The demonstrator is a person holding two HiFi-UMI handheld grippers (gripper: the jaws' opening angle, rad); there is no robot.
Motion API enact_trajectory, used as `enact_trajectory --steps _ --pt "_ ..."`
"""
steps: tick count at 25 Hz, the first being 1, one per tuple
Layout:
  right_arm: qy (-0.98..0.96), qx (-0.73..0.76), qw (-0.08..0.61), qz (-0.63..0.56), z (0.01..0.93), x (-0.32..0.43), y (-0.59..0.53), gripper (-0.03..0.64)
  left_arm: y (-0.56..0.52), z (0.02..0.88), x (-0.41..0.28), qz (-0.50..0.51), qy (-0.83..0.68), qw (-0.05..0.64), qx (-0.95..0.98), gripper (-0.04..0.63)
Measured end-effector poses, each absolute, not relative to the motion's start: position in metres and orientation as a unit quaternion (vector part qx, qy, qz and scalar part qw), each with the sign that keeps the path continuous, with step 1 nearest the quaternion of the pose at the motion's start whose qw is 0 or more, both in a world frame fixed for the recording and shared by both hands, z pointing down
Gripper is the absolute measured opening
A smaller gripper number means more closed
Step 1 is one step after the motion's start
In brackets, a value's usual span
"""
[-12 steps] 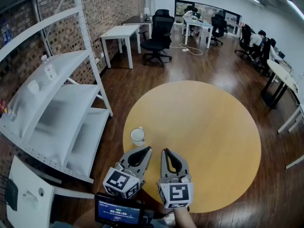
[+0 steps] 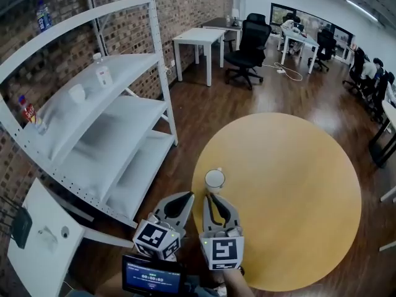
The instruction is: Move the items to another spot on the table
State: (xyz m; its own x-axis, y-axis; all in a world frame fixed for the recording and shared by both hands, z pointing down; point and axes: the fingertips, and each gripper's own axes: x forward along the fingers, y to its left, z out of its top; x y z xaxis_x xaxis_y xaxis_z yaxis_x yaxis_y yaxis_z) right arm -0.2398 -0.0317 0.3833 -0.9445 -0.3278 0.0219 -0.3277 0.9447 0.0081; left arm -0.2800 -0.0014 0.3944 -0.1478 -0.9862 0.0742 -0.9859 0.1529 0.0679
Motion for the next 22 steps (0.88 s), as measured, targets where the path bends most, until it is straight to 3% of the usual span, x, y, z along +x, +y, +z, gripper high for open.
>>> enact_trajectory --steps 3,6,22 --pt "-0.989 0.148 0.020 0.011 0.391 -0.255 -0.025 0.153 0.004 0.397 -0.293 -0.002 -0.767 0.051 0.640 0.011" --pt "-0.989 0.148 0.023 0.008 0.396 -0.264 -0.027 0.155 0.003 0.402 -0.298 -0.001 -0.768 0.052 0.638 0.011" --pt "-0.973 0.221 0.069 0.024 0.464 -0.280 -0.085 0.314 -0.036 0.464 -0.313 0.008 -0.749 0.096 0.656 0.011"
